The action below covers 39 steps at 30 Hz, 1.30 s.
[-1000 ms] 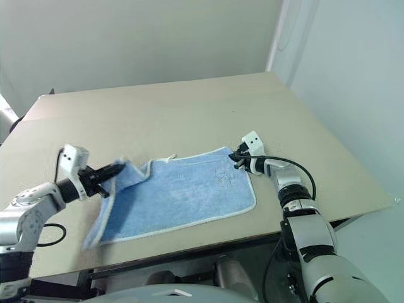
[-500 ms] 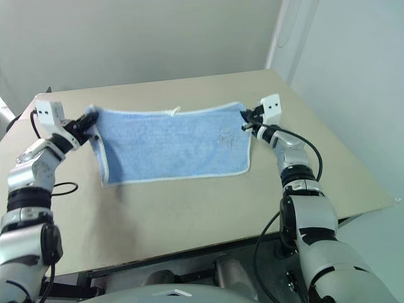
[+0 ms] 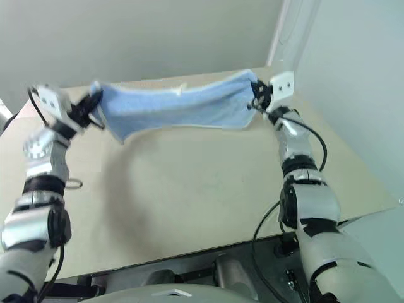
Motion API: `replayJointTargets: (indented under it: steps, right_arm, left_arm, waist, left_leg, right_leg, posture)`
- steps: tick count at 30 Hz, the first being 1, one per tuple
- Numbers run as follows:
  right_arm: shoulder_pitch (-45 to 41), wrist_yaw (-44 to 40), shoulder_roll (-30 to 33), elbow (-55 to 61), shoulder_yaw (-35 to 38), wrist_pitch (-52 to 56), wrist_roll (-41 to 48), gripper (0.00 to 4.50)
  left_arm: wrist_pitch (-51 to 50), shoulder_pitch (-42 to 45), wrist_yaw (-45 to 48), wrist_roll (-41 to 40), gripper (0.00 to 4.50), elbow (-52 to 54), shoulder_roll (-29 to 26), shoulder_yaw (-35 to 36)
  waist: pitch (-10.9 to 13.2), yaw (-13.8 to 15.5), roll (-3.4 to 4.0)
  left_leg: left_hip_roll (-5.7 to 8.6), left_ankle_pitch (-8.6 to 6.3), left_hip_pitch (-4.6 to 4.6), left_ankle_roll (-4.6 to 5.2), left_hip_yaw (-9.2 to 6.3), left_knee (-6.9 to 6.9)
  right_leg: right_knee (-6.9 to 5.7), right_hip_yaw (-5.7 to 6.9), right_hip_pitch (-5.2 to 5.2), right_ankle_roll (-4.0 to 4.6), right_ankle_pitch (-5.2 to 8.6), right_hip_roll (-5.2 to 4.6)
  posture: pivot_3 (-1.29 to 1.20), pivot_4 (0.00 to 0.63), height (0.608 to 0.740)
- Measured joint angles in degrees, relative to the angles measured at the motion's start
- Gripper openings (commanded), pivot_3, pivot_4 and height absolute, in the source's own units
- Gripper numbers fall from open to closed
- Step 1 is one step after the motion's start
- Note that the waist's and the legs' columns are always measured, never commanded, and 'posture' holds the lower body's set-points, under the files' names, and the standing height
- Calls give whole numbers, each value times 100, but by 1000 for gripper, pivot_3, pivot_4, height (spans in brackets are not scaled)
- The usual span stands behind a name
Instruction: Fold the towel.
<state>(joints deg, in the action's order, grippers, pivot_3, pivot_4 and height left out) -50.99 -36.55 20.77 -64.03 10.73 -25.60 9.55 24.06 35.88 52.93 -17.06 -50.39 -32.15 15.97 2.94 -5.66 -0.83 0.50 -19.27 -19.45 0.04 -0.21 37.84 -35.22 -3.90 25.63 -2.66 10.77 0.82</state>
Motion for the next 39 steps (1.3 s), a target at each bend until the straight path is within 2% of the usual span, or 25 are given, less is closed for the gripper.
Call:
replayJointTargets:
  steps: [2,5,13,16,21,26,31,39]
  right_arm:
    - [588,-386,-15,358,1,-9,154,0]
    - [1510,-995,-4,1503,1,137,551,0]
    - [3397,-1834,537,3877,64,1396,1403,0]
    - [3931,-2125,717,4394,57,2030,1694,0]
    - [4789,-2533,1183,5101,-95,3090,1893,0]
    - [4784,-2554,1178,5249,-88,3479,2064,0]
    - [4260,-2415,1167,5225,-67,3667,2143,0]
    - [3053,-2034,712,3596,-340,3051,1449,0]
  left_arm:
    - [-21,-703,292,-2,20,402,-17,-71]
    - [-266,-1641,475,-156,20,1361,-78,-67]
    - [-731,-3379,481,-623,20,3409,-316,214]
    - [-684,-3947,498,-625,20,3731,-319,292]
    - [-690,-4876,457,-618,20,4174,-275,318]
    - [-1310,-5041,212,-797,20,4268,-219,319]
    - [-1599,-4494,18,-975,20,4120,-162,382]
    - [-1622,-3450,-48,-912,20,3127,-115,343]
  waist:
    - [1,14,1]
    - [2,31,1]
    - [3,174,2]
    - [8,181,4]
    - [10,178,-5]
    - [13,172,-4]
    - [14,172,-9]
    - [12,160,-11]
  left_leg:
    - [0,0,-4,0,-1,2]
    - [1,0,-1,0,0,8]
    - [-4,1,41,2,10,23]
    - [-4,1,101,2,17,23]
    - [-5,1,109,2,29,23]
    - [-10,0,114,1,33,26]
    - [-22,0,113,0,32,26]
    - [-24,-1,107,2,51,22]
  right_leg:
    - [-1,2,4,0,0,-6]
    - [2,8,0,-2,0,-16]
    - [1,30,-85,-19,38,-26]
    - [1,27,-120,-14,45,-21]
    - [2,20,-136,-5,59,-18]
    - [2,28,-135,-6,59,-4]
    - [4,31,-130,-5,59,22]
    - [1,11,-123,-6,54,29]
  posture:
    - [0,0,740]
    - [0,0,740]
    - [0,0,740]
    - [0,0,740]
    - [0,0,740]
    - [0,0,740]
    - [0,0,740]
    - [0,0,740]
